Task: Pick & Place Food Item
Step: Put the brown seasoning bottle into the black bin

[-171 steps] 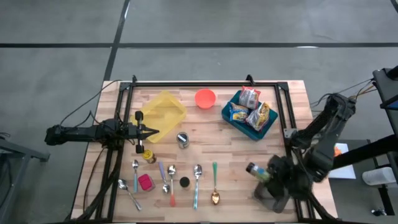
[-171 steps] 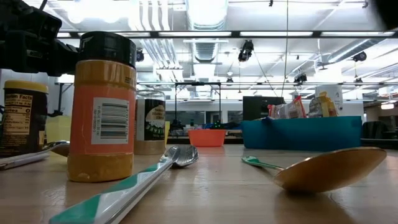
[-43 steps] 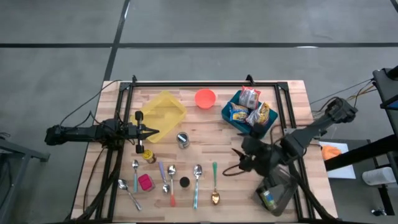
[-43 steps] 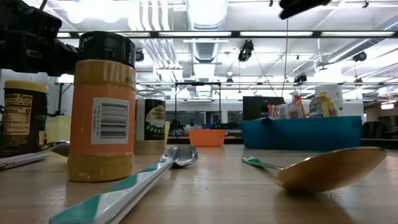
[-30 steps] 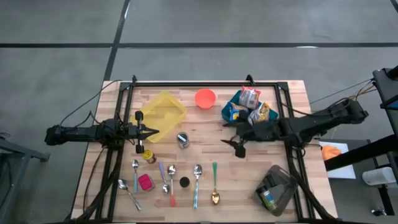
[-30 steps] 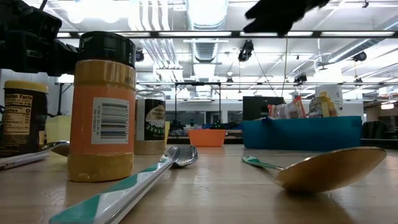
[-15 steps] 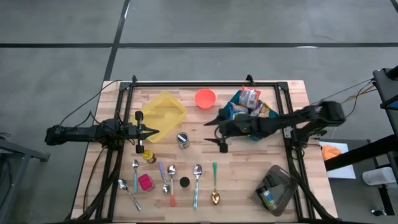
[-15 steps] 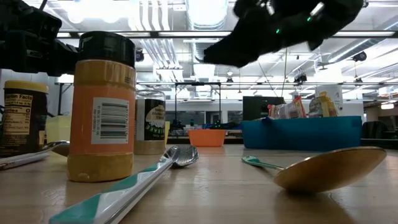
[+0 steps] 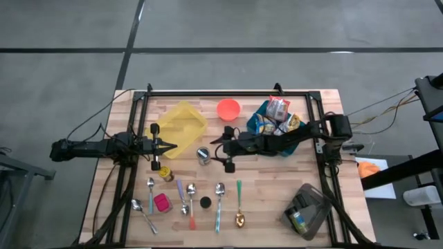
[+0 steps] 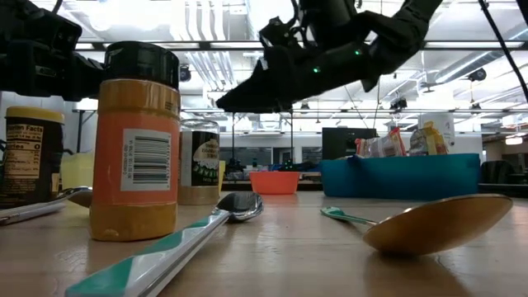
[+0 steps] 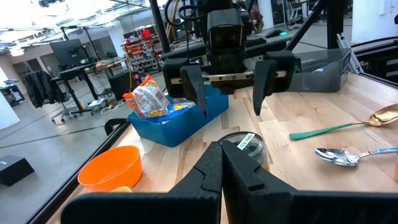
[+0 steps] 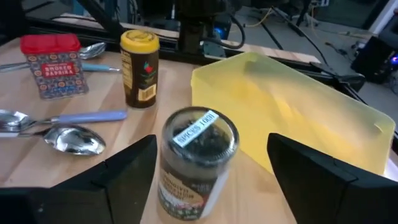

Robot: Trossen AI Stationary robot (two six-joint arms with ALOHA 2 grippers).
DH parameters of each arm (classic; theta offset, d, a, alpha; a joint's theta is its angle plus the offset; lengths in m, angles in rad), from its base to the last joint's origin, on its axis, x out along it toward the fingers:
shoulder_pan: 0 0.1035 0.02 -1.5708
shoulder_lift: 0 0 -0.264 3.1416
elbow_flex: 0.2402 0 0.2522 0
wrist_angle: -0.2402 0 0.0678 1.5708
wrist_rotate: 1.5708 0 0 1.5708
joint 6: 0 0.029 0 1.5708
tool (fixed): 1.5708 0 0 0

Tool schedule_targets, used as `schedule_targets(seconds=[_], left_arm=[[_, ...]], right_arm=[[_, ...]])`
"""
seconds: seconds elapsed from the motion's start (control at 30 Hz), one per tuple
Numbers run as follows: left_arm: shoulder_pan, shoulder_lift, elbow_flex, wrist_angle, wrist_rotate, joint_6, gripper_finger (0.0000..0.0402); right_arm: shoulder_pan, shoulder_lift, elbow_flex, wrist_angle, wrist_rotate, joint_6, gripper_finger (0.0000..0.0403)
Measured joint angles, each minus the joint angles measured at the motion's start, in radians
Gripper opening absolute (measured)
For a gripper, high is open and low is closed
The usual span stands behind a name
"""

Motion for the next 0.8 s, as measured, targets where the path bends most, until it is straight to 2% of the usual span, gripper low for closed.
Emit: schedule_targets(seconds=[0.27,0.8], left_arm=[[0.000,0.000,0.000,0.000,0.000,0.000,0.0000],[0.000,0.009,0.000,0.000,0.000,0.000,0.0000]], right_arm=[[0.000,0.039,0.041,-0.003,-0.030,0.055,0.0380],[0.000,0.249,0.188,0.005,-0.030,0.072,0.0384]])
